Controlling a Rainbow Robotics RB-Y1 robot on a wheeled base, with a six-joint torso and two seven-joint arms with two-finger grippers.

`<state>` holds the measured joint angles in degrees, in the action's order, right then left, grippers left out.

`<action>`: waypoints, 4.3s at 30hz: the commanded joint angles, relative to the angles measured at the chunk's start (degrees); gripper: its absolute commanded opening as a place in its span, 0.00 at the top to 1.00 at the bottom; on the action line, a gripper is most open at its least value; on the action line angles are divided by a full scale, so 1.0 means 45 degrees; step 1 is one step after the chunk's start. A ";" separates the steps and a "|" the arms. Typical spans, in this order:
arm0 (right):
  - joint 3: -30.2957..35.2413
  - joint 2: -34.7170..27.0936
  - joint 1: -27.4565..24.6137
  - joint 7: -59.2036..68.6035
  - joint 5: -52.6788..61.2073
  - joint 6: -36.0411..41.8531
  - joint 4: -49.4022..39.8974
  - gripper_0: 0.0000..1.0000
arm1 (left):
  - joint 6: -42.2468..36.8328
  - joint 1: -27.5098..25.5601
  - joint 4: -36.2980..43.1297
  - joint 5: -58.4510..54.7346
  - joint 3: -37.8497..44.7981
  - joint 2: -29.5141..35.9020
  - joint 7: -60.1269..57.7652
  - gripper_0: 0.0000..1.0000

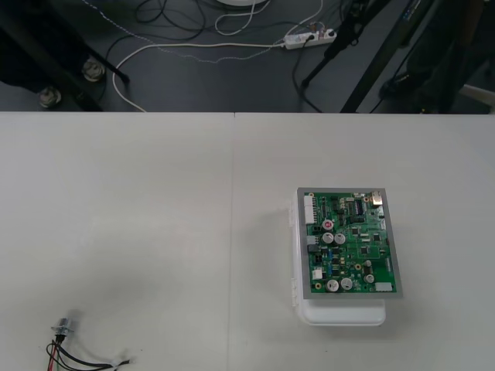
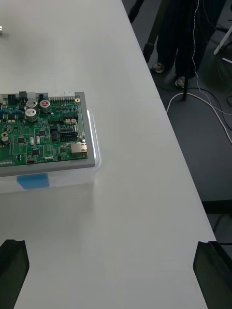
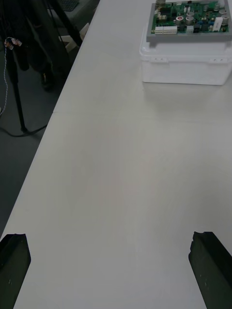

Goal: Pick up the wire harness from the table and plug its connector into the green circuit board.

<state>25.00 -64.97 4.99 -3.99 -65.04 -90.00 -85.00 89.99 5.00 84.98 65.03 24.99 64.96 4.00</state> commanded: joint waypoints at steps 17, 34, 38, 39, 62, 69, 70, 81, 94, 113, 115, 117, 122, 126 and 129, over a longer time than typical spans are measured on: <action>0.0000 -0.0008 0.0002 -0.0003 0.0008 0.0000 0.0000 0.00 | 0.0002 0.0000 0.0005 -0.0006 0.0003 0.0009 0.0000 0.03; 0.0000 -0.0008 0.0002 -0.0003 0.0008 0.0000 0.0000 0.00 | 0.0002 0.0000 0.0005 -0.0006 0.0003 0.0009 0.0000 0.03; 0.0000 -0.0008 0.0002 -0.0003 0.0008 0.0000 0.0000 0.00 | 0.0002 0.0000 0.0005 -0.0006 0.0003 0.0009 0.0000 0.03; 0.0000 -0.0008 0.0002 -0.0003 0.0008 0.0000 0.0000 0.00 | 0.0002 0.0000 0.0005 -0.0006 0.0003 0.0009 0.0000 0.03; 0.0000 -0.0008 0.0002 -0.0003 0.0008 0.0000 0.0000 0.00 | 0.0002 0.0000 0.0005 -0.0006 0.0003 0.0009 0.0000 0.03; 0.0000 -0.0008 0.0002 -0.0003 0.0008 0.0000 0.0000 0.00 | 0.0002 -0.0662 -0.0642 0.0257 -0.0376 -0.1467 0.0029 0.03; 0.0000 -0.0008 0.0002 -0.0003 0.0008 0.0000 0.0000 0.00 | 0.0002 -0.0643 -0.0779 0.0276 -0.0376 -0.1506 0.0049 0.03; 0.0000 -0.0008 0.0002 -0.0003 0.0008 0.0000 0.0000 0.00 | 0.0002 -0.0506 -0.1326 0.0101 -0.0787 -0.1545 0.0459 0.03; 0.0000 -0.0008 0.0002 -0.0003 0.0008 0.0000 0.0000 0.00 | 0.0002 -0.0565 -0.1326 0.0218 -0.0787 -0.1448 0.1006 0.03; -0.0829 0.0589 -0.0699 -0.0384 0.0781 0.0000 0.0314 0.00 | 0.0002 -0.0818 -0.1306 0.0530 -0.1958 -0.0549 0.2412 0.00; -0.0770 0.0589 -0.0699 -0.0482 0.1074 0.0000 0.0490 0.00 | 0.0002 -0.0838 -0.1306 0.0569 -0.2154 -0.0393 0.2822 0.00; -0.0633 0.0589 -0.0699 -0.0638 0.1367 0.0000 0.0646 0.00 | 0.0002 -0.0838 -0.1326 0.0765 -0.2232 -0.0276 0.3369 0.00; -0.0399 0.0589 -0.0699 -0.0853 0.1543 0.0000 0.0744 0.00 | 0.0002 -0.0857 -0.1208 0.1448 -0.2251 -0.0061 0.4678 0.00; -0.0399 0.0589 -0.0680 -0.1067 0.1894 0.0000 0.1076 0.00 | 0.0002 -0.0897 -0.1072 0.2093 -0.2271 0.0056 0.5850 0.00; -0.0321 0.0589 -0.0699 -0.1165 0.2011 0.0000 0.1095 0.00 | 0.0002 -0.0994 -0.0994 0.2444 -0.2271 0.0115 0.6572 0.00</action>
<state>21.86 -62.04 2.56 -4.95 -57.41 -89.99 -80.41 89.97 2.47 78.95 74.08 15.43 62.07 28.70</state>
